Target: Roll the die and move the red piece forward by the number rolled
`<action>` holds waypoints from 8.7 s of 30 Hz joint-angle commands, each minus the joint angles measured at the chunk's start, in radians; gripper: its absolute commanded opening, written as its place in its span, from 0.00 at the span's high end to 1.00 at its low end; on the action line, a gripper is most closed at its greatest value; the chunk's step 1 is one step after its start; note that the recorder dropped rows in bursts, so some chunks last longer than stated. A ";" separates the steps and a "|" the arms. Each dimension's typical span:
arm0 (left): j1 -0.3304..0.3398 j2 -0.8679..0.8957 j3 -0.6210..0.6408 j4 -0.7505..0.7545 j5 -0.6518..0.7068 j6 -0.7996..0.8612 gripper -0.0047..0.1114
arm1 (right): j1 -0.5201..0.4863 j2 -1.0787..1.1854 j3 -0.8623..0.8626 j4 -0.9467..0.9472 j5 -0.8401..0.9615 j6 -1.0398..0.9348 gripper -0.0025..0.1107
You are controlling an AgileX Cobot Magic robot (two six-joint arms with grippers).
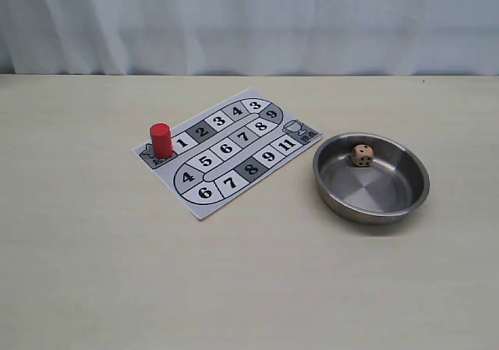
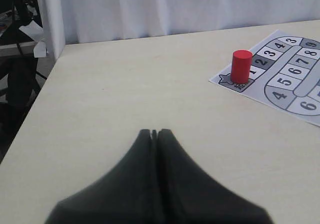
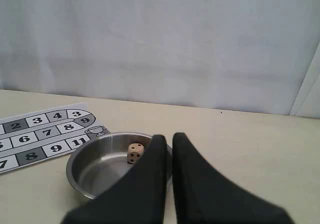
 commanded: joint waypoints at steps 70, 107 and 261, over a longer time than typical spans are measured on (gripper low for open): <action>0.000 0.000 0.002 -0.006 -0.011 -0.004 0.96 | 0.000 1.054 -0.824 -0.007 0.303 0.044 0.50; 0.000 0.000 0.002 -0.006 -0.011 -0.004 0.96 | 0.200 1.814 -1.277 -0.132 0.546 0.210 0.50; 0.000 0.000 0.002 -0.006 -0.011 -0.004 0.96 | -0.053 1.979 -1.475 0.648 0.508 -0.599 0.94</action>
